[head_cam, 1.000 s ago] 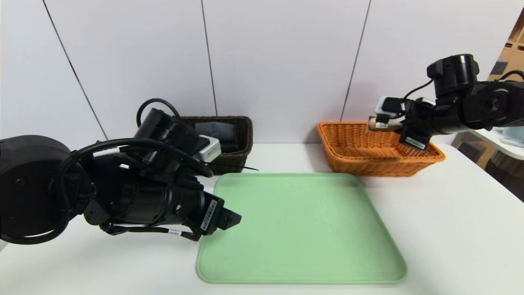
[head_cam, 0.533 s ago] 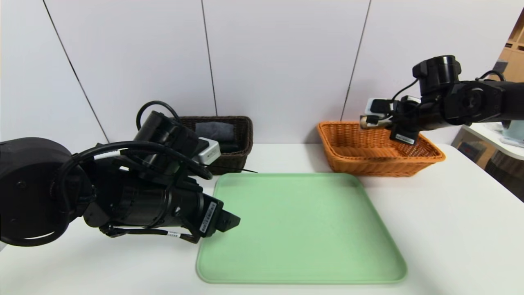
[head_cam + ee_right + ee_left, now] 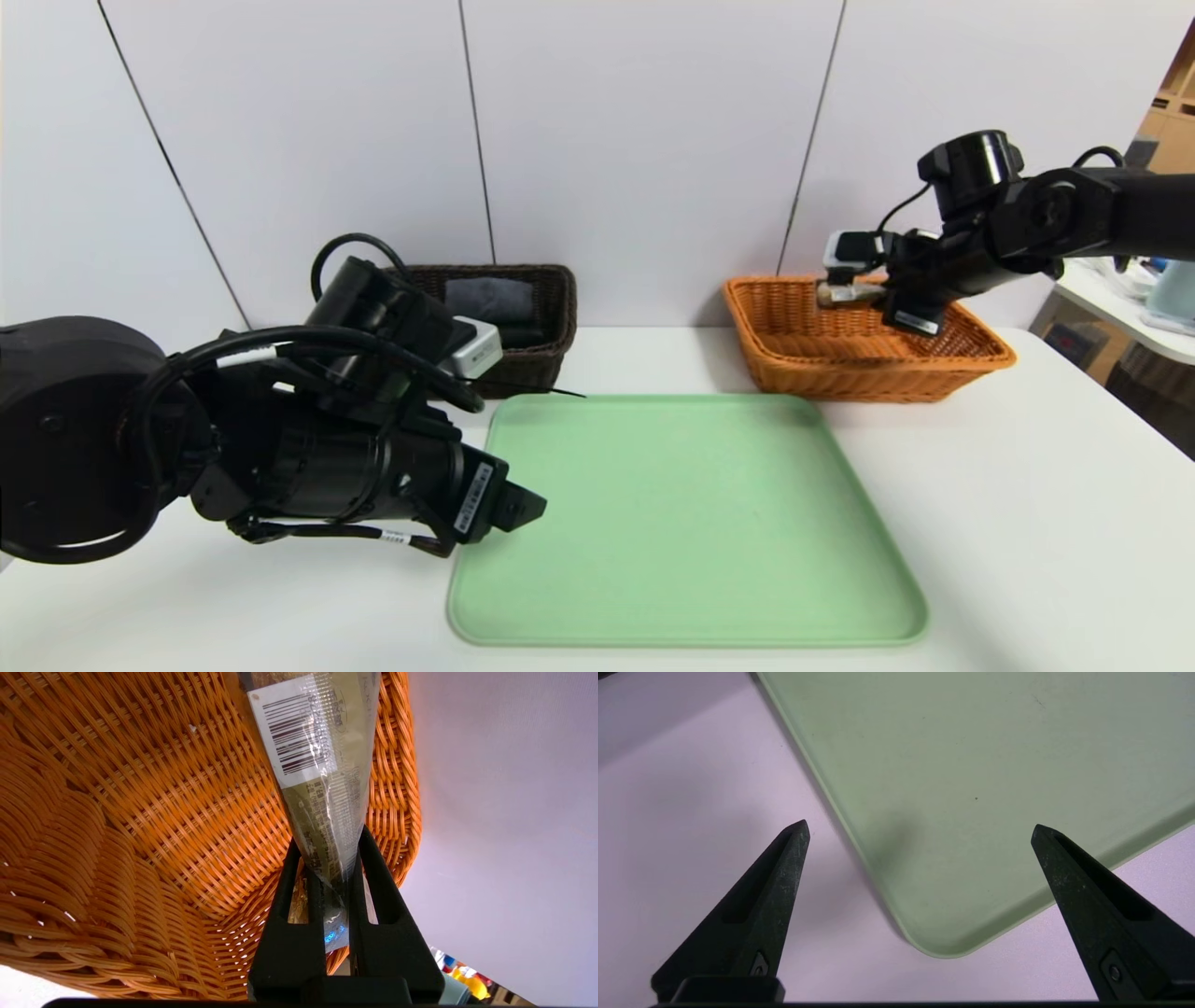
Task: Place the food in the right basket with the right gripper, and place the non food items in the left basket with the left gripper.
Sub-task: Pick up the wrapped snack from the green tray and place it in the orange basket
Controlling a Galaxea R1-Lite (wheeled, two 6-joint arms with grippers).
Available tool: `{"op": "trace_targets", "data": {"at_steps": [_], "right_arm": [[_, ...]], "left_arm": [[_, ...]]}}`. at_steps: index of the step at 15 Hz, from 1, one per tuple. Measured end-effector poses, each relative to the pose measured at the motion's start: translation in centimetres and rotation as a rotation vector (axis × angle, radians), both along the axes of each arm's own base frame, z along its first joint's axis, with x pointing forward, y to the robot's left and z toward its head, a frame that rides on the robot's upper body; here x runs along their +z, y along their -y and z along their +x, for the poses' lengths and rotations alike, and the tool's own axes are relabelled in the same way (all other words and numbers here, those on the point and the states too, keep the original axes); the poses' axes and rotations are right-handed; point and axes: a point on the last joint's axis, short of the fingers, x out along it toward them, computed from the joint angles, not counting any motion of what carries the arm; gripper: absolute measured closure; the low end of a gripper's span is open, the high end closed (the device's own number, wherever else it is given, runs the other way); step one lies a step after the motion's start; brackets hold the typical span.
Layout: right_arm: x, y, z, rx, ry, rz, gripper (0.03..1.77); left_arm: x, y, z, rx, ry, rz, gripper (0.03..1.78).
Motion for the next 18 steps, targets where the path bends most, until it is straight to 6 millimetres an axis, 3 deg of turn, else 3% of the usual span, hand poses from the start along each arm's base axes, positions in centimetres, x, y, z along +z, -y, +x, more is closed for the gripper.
{"op": "trace_targets", "data": {"at_steps": [4, 10, 14, 18], "right_arm": [[-0.7, -0.1, 1.2, -0.014, -0.020, 0.013, 1.61], [-3.4, -0.3, 2.6, -0.054, -0.068, 0.050, 1.61], [-3.7, -0.4, 2.8, -0.059, -0.070, 0.051, 1.61], [-3.5, -0.5, 2.9, -0.079, -0.056, 0.075, 1.00]], "left_arm": [[0.0, -0.1, -0.1, 0.002, -0.001, 0.001, 0.12], [-0.1, -0.1, -0.1, 0.007, -0.006, 0.001, 0.12], [-0.2, -0.1, -0.2, 0.008, -0.010, 0.002, 0.12], [-0.3, -0.1, -0.2, 0.008, -0.010, 0.002, 0.12]]}}
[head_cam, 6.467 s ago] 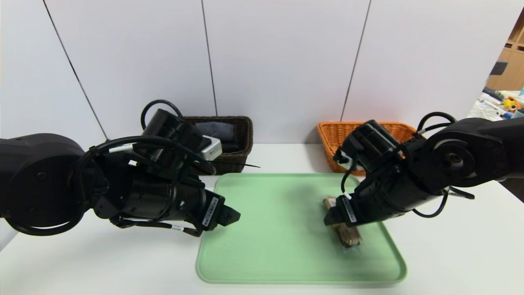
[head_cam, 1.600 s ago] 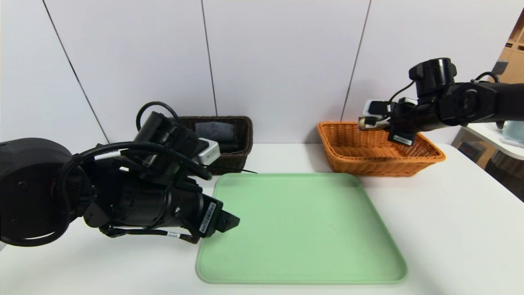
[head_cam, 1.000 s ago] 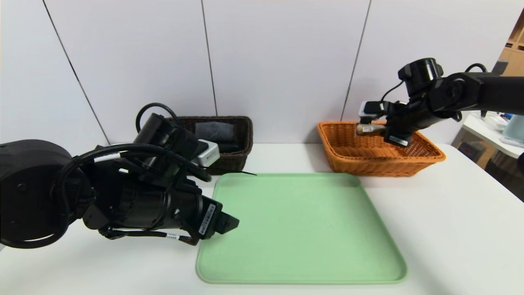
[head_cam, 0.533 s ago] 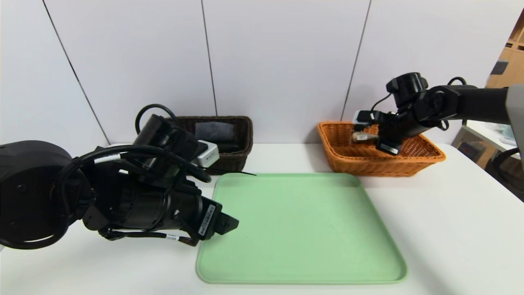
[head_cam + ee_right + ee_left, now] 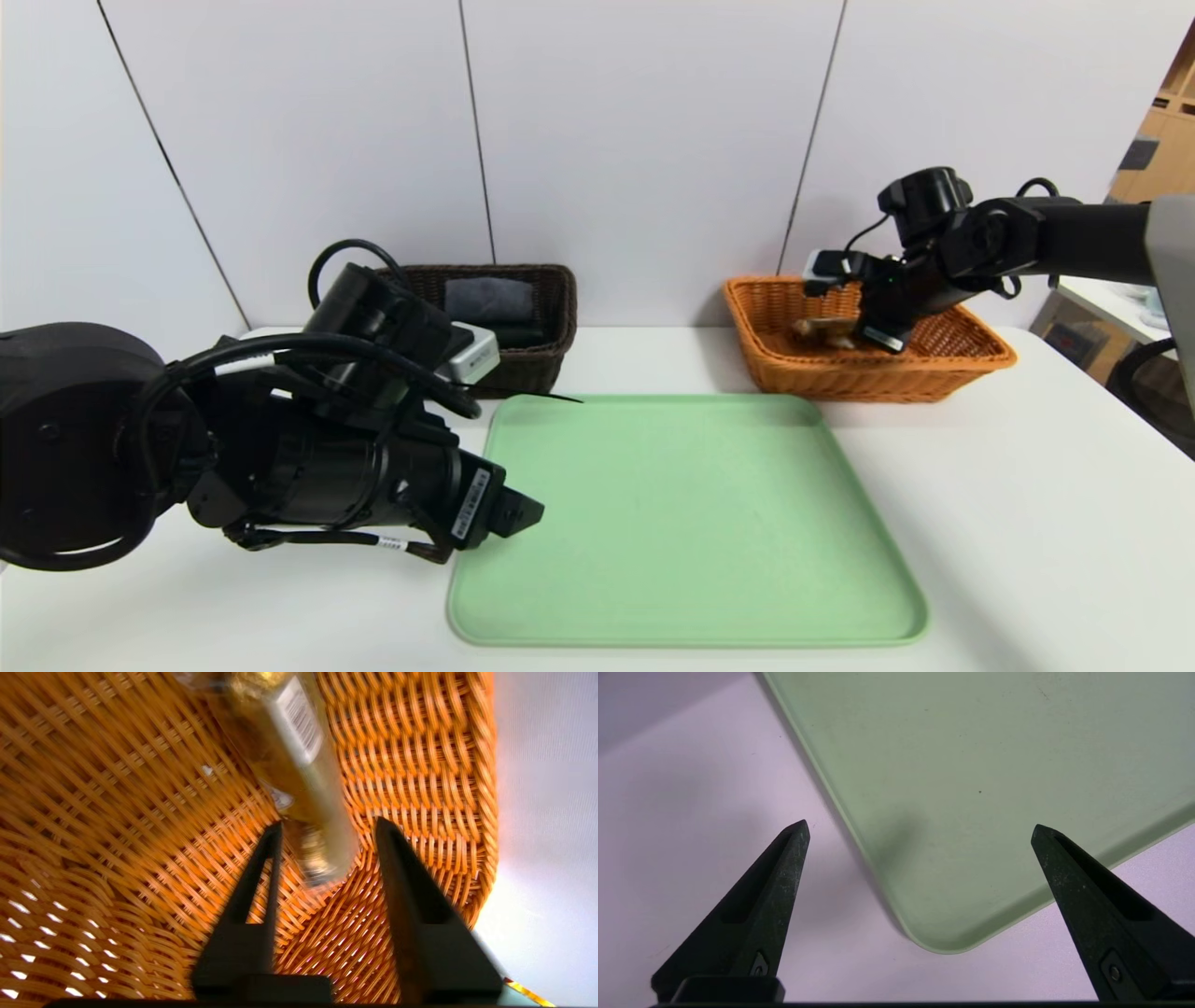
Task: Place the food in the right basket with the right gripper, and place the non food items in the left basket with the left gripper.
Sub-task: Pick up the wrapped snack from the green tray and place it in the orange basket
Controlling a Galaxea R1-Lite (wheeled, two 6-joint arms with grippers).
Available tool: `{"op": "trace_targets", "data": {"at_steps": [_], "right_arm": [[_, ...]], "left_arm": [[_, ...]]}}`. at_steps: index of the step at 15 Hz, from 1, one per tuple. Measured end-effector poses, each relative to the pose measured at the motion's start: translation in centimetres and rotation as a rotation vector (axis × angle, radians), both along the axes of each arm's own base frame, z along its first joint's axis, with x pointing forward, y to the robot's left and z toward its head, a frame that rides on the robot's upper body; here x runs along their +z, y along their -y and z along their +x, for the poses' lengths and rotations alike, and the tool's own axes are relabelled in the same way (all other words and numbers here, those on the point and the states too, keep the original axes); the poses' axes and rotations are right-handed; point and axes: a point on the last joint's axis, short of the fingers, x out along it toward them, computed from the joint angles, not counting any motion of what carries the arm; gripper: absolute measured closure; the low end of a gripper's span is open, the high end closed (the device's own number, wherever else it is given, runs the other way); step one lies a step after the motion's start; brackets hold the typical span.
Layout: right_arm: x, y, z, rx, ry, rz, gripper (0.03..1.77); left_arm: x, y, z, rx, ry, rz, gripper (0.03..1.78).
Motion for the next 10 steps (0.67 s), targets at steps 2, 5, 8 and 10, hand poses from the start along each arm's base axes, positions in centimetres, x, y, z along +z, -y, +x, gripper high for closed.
{"op": "trace_targets", "data": {"at_steps": [2, 5, 8, 10], "right_arm": [[0.0, 0.0, 0.0, -0.001, 0.003, 0.001, 0.80], [0.4, -0.1, 0.0, -0.015, 0.019, 0.017, 0.57], [1.3, -0.1, -0.3, -0.027, 0.048, 0.034, 0.42], [2.2, 0.0, -0.7, -0.042, 0.065, 0.056, 0.35]], "left_arm": [[0.0, 0.0, 0.0, 0.002, -0.001, 0.000, 0.12], [0.0, 0.0, 0.0, 0.004, -0.004, -0.003, 0.12], [-0.1, 0.0, 0.0, 0.003, -0.001, -0.006, 0.12], [0.0, 0.0, 0.0, 0.002, 0.003, -0.007, 0.12]]}}
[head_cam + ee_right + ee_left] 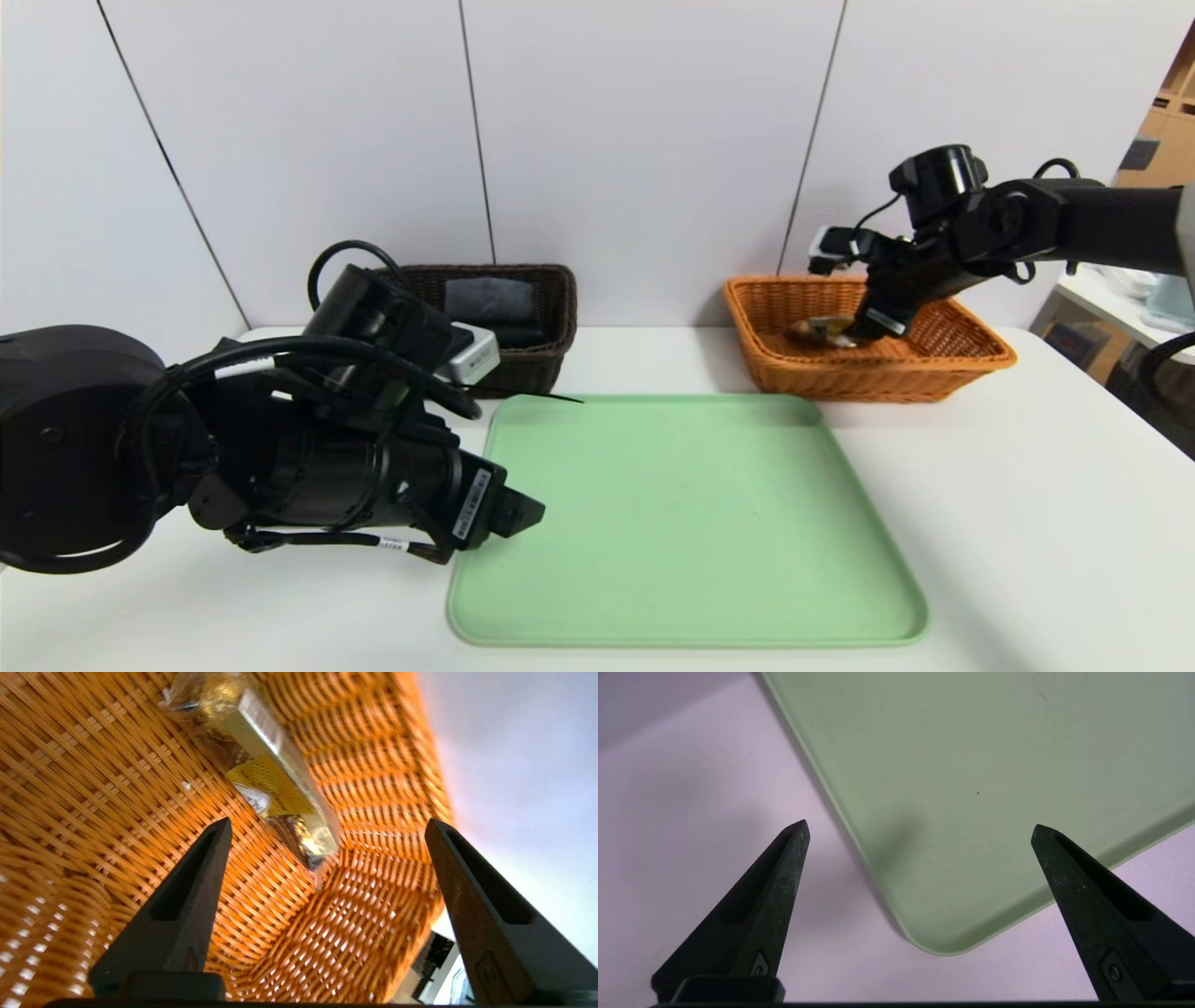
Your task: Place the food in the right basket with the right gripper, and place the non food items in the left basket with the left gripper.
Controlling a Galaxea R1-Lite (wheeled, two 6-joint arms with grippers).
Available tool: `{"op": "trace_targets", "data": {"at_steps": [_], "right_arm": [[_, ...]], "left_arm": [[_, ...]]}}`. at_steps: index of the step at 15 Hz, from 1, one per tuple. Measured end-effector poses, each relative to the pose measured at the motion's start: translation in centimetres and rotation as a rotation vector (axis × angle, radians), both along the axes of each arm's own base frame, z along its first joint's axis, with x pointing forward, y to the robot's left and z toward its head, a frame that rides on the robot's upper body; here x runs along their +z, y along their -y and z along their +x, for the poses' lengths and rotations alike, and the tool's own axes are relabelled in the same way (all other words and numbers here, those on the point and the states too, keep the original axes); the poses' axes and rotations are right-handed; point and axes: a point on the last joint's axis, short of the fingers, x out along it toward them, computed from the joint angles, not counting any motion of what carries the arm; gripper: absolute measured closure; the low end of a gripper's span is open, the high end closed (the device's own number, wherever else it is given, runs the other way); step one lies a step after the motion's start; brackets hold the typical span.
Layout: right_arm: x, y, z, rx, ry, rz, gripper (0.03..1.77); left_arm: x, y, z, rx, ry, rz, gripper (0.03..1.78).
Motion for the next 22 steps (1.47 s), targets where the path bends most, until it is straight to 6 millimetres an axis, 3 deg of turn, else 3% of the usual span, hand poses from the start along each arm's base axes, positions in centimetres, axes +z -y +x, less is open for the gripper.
{"op": "trace_targets", "data": {"at_steps": [5, 9, 16, 22], "right_arm": [[3.6, 0.1, -2.4, -0.078, 0.050, 0.115, 0.22], [6.8, 0.3, -6.0, -0.155, 0.028, 0.260, 0.17], [10.5, 0.7, -15.3, -0.354, -0.065, 0.556, 0.12], [11.4, 1.3, -24.6, -0.436, -0.030, 0.664, 0.11]], "left_arm": [[0.6, -0.3, -0.3, 0.001, 0.018, -0.015, 0.12], [2.1, -1.1, -1.3, -0.002, 0.065, -0.046, 0.12], [5.4, -4.2, -4.5, 0.066, 0.208, -0.094, 0.12], [5.9, -8.6, -8.0, 0.158, 0.306, -0.099, 0.12]]}}
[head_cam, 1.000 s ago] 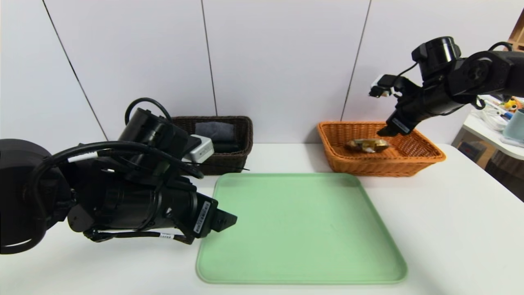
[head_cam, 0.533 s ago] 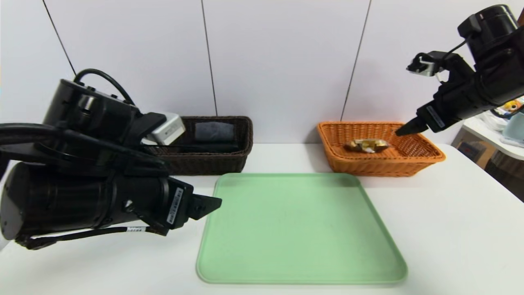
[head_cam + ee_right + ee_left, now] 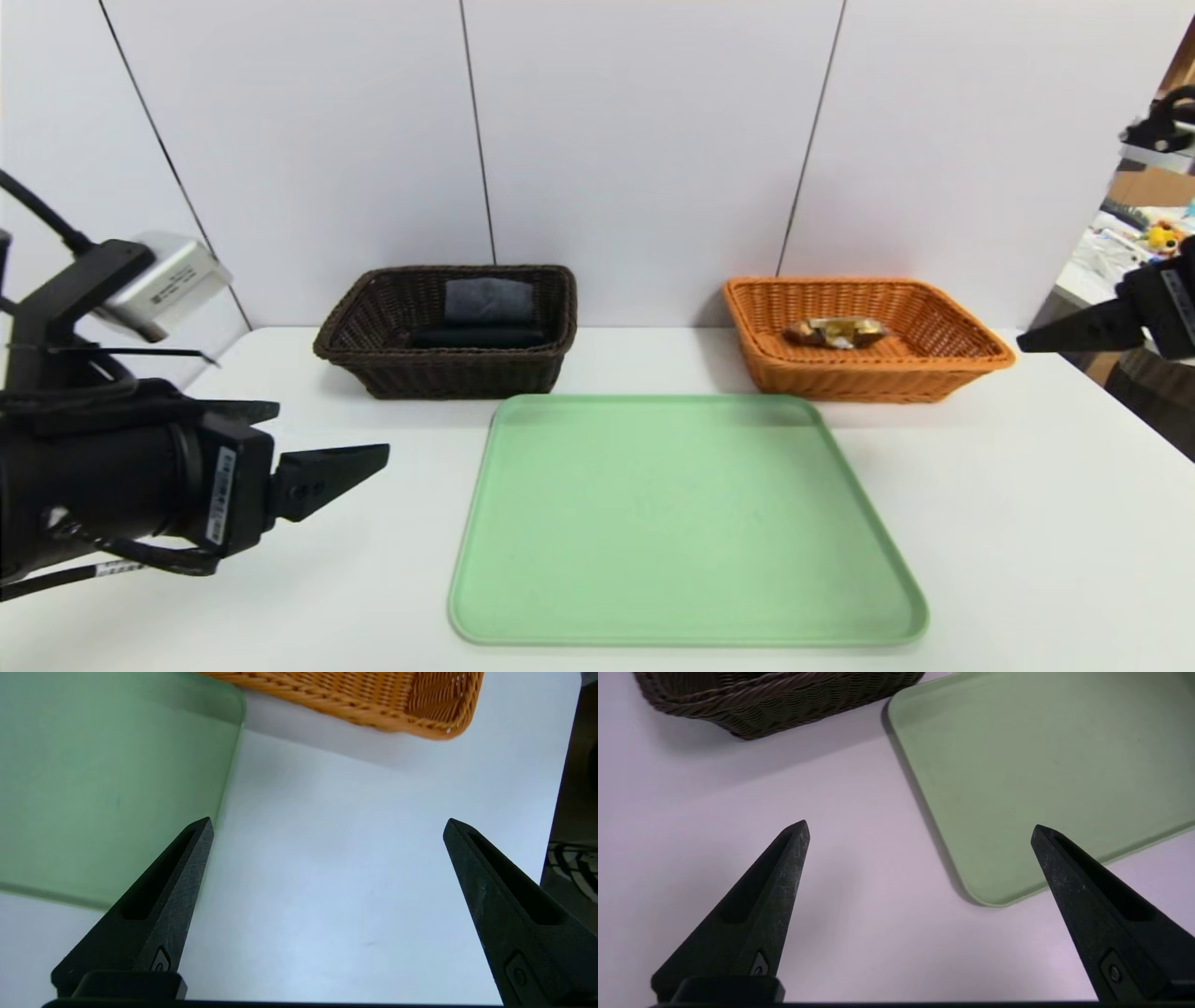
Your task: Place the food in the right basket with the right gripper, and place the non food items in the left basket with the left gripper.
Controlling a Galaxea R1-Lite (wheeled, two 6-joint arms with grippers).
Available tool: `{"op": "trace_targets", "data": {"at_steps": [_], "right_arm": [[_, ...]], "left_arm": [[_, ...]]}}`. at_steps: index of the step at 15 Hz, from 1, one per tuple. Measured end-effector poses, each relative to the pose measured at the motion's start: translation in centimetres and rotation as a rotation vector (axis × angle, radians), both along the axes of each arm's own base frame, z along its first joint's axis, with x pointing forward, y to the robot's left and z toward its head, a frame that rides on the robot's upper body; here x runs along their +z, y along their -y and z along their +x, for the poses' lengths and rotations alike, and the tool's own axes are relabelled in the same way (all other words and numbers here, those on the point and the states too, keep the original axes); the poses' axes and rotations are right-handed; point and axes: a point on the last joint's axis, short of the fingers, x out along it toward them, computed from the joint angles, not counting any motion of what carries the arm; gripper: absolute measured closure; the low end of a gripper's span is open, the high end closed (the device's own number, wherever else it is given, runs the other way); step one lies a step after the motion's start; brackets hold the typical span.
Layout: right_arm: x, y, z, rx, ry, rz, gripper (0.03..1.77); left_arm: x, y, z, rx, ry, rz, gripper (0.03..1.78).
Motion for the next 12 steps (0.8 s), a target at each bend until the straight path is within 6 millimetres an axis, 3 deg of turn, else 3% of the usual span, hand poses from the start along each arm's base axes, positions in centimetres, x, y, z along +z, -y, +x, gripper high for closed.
{"op": "trace_targets", "data": {"at_steps": [6, 12], "right_arm": [[-0.7, 0.7, -9.7, -0.040, 0.095, 0.043, 0.11], [-3.0, 1.4, -16.3, -0.145, 0.177, 0.086, 0.11]], "left_arm": [[-1.5, -3.1, -3.3, 0.109, 0.052, 0.028, 0.12], [-3.7, -5.8, -6.2, 0.223, 0.089, 0.067, 0.12]]}}
